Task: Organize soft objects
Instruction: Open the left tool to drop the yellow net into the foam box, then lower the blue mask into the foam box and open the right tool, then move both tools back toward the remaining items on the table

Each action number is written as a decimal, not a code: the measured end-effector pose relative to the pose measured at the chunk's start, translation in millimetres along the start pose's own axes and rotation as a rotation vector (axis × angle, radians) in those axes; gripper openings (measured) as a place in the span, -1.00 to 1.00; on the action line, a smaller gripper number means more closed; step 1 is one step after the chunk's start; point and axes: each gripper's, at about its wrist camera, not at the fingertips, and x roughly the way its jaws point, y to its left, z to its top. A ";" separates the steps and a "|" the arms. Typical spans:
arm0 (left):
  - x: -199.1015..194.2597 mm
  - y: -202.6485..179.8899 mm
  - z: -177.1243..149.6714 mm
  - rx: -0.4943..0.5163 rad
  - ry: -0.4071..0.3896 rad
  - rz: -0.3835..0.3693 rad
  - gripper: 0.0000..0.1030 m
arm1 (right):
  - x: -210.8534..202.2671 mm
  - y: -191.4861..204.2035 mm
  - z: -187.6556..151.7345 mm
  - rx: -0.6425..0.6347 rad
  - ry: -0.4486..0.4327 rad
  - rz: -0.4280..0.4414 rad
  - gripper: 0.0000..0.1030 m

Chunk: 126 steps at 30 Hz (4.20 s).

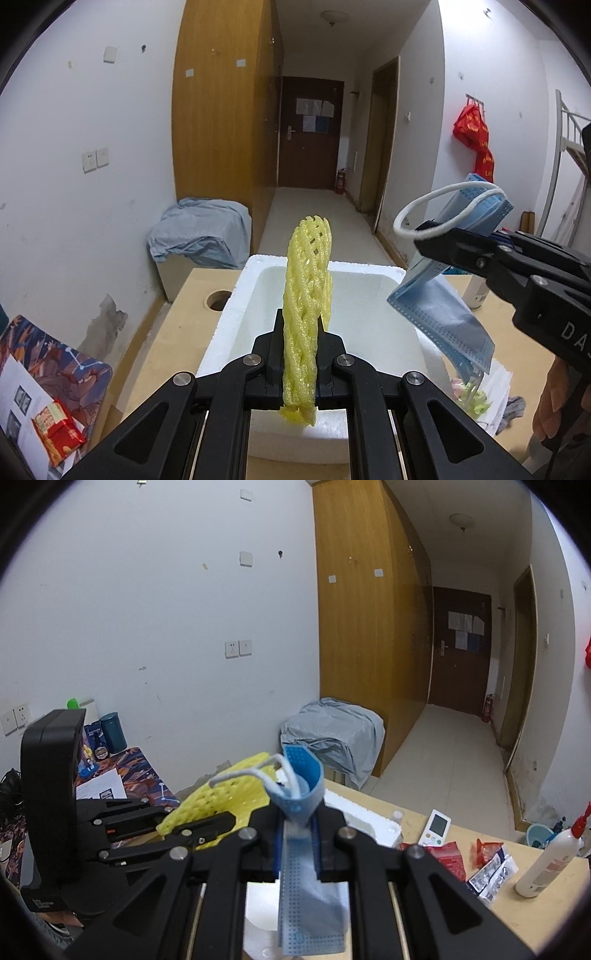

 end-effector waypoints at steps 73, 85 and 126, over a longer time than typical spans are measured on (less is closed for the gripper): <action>-46.1 44.1 -20.2 -0.066 -0.098 0.173 0.85 | 29.9 22.0 16.3 -0.015 0.014 -0.076 0.96; -68.4 27.3 -22.2 -0.053 -0.122 0.144 0.85 | -14.5 14.1 12.4 0.009 -0.020 -0.122 0.96; -190.3 -85.4 -78.0 0.040 -0.286 0.007 0.99 | -218.6 12.3 -77.7 0.123 -0.235 -0.312 1.00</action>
